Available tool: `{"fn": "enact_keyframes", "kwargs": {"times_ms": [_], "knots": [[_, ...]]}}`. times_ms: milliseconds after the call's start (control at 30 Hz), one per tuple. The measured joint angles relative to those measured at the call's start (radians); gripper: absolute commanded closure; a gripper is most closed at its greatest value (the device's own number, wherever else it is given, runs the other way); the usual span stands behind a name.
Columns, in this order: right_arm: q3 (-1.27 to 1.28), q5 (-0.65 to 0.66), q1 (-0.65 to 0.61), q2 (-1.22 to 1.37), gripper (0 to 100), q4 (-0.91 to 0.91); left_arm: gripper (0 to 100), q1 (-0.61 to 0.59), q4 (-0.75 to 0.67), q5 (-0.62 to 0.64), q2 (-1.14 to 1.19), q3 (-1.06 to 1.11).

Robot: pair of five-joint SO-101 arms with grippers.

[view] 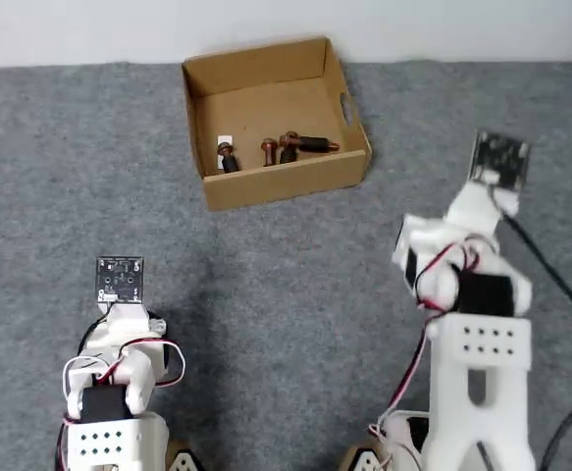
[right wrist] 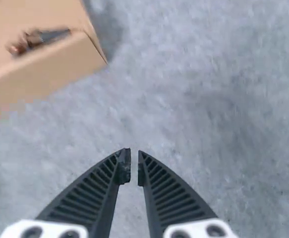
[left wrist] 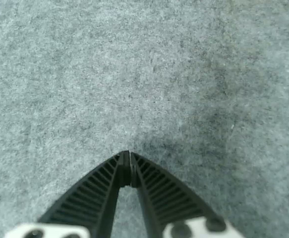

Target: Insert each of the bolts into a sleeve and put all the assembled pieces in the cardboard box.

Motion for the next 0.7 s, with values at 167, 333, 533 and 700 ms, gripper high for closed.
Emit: {"fn": "enact_keyframes", "kwargs": {"times_ms": [167,333,533,700], "knots": [[0.195,0.003,0.002,-0.061,99.1,-0.103,99,0.000,0.000,0.000,0.000,0.000],[0.365,0.003,0.002,-0.143,99.1,-0.187,99,0.000,0.000,0.000,0.000,0.000],[0.603,0.003,0.002,-0.342,99.1,-0.258,99,0.000,0.000,0.000,0.000,0.000],[0.798,0.003,0.002,-0.571,99.1,-0.269,99,0.000,0.000,0.000,0.000,0.000]]}}
